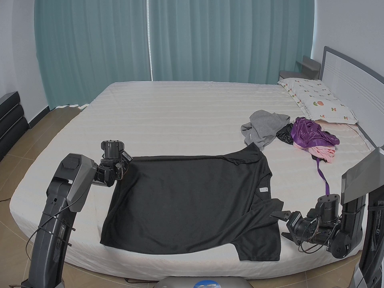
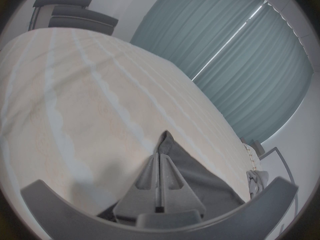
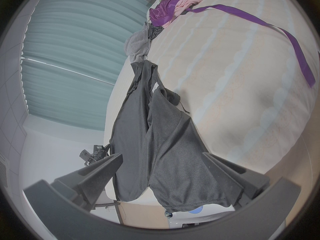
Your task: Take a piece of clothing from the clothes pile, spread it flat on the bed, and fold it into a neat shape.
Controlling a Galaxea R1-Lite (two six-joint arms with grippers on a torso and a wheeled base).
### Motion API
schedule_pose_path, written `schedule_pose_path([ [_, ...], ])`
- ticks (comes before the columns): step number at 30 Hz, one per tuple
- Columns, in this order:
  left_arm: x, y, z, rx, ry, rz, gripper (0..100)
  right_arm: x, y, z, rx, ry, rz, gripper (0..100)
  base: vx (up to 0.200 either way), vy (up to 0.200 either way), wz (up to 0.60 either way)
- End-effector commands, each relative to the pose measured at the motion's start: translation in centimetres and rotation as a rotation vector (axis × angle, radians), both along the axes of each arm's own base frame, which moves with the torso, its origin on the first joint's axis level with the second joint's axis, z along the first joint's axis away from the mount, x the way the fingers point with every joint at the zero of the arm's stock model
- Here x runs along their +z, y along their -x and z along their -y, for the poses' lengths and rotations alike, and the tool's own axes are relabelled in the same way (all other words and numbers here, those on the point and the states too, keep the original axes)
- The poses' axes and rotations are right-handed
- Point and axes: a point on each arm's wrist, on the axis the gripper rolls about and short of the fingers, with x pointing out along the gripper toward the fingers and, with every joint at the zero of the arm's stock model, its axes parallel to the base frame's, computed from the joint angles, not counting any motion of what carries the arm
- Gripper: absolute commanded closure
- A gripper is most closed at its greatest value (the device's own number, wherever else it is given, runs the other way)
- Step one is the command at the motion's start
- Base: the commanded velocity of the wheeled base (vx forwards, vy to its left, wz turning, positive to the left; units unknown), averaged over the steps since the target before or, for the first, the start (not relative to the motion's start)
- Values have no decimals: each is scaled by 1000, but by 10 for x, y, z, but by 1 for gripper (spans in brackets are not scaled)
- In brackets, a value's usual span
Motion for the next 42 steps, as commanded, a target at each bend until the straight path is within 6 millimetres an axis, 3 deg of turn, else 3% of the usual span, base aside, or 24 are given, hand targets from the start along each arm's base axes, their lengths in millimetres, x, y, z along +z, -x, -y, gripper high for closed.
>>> schedule_pose_path([
  [1, 0, -1, -5, 19, -7, 19, 100, 1, 0, 0, 1, -3, 10, 0, 0, 0, 0],
  [21, 6, -5, -24, 58, -6, 97, 100, 0, 0, -1, 2, -3, 9, 0, 0, 0, 0],
  [22, 6, -5, -24, 58, -6, 95, 0, 0, 0, -1, 2, -3, 9, 0, 0, 0, 0],
  [31, 10, -2, -22, 60, -1, 85, 0, 0, 0, -1, 3, -1, 10, 0, 0, 0, 0],
  [35, 29, 10, -27, 76, 16, 68, 0, 0, 0, -1, 3, -1, 10, 0, 0, 0, 0],
  [37, 53, 33, -28, 91, 51, 32, 0, 0, 0, -1, 3, -1, 10, 0, 0, 0, 0],
  [42, 83, 79, -27, 57, 88, -47, 0, 0, 0, -1, 3, -1, 10, 0, 0, 0, 0],
])
